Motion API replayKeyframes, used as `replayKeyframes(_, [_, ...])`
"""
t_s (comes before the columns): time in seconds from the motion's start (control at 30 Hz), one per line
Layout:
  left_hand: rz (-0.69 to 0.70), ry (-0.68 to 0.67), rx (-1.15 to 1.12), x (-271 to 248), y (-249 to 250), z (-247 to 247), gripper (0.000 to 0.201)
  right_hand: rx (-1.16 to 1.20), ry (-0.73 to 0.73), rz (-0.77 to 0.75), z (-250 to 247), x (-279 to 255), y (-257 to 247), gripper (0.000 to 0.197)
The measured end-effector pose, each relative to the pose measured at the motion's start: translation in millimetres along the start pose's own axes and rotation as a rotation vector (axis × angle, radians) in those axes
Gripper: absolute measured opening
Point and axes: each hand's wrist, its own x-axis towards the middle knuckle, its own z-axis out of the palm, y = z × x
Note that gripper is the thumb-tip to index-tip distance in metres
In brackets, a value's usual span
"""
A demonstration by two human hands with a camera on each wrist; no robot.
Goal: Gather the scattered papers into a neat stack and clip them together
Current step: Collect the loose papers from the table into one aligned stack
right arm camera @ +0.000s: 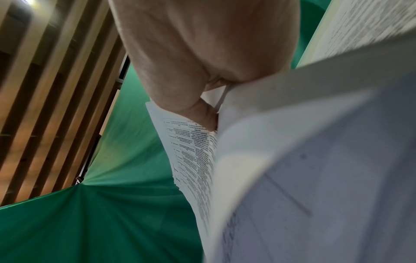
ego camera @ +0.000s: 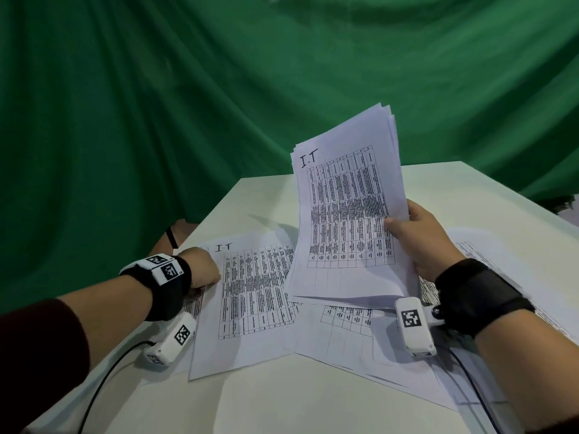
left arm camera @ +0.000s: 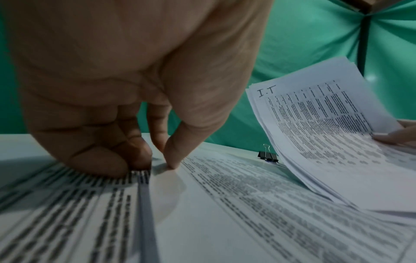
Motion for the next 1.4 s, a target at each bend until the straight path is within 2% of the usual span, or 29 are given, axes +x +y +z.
replayKeyframes(0.07, [-0.030,0.037,-0.051,1.9,1.1,0.6,0.019,0.000,0.006,0.000,-0.1,-0.4,-0.8,0.029])
replayKeyframes(0.17, [-0.099,-0.005,-0.148,2.4,3.1,0.1,0.028,-0.004,0.005,0.000,0.0,-0.3,-0.9,0.029])
replayKeyframes(0.3, [-0.112,-0.043,-0.215,-1.8,7.3,-4.9,0.030,-0.011,0.008,0.002,-0.3,-0.7,-1.4,0.030])
replayKeyframes(0.4, [-0.046,0.001,-0.303,7.4,0.8,-15.1,0.031,-0.018,0.002,-0.001,-0.2,-1.1,-1.5,0.029])
replayKeyframes(0.43, [-0.006,0.048,-0.360,11.3,-1.1,-20.1,0.024,-0.019,0.000,0.001,0.0,-1.7,-1.8,0.028])
replayKeyframes(0.5, [0.068,0.244,-0.455,8.8,-0.9,-32.1,0.010,-0.020,-0.002,0.007,0.0,-2.1,-2.1,0.028])
replayKeyframes(0.6, [0.205,0.456,-0.539,-14.5,11.0,-52.9,0.015,-0.018,-0.005,0.028,-0.1,-1.4,-2.1,0.028])
replayKeyframes(0.73, [0.323,0.650,-0.749,-34.7,23.8,-86.6,0.018,-0.012,-0.002,0.039,-0.5,-2.2,-3.1,0.028])
replayKeyframes(0.83, [0.310,0.695,-0.945,-35.6,29.6,-100.9,0.019,-0.001,-0.007,0.035,0.3,-3.2,-2.9,0.029])
replayKeyframes(0.93, [0.260,0.620,-1.051,-37.2,38.8,-100.4,0.023,0.037,-0.032,0.043,1.5,-3.6,-3.7,0.027])
replayKeyframes(1.03, [0.233,0.490,-1.131,-38.6,48.5,-91.2,0.030,0.098,-0.083,0.074,5.0,-5.2,-5.9,0.026])
replayKeyframes(1.13, [0.263,0.292,-1.229,-34.0,62.7,-81.9,0.036,0.131,-0.124,0.071,7.6,-6.1,-5.4,0.025])
replayKeyframes(1.27, [0.292,0.160,-1.148,-21.3,82.0,-71.6,0.035,0.195,-0.166,0.083,8.8,-8.3,-7.1,0.029])
replayKeyframes(1.4, [0.352,0.014,-1.258,-14.0,92.1,-73.3,0.044,0.214,-0.160,0.073,8.9,-6.6,-5.7,0.031])
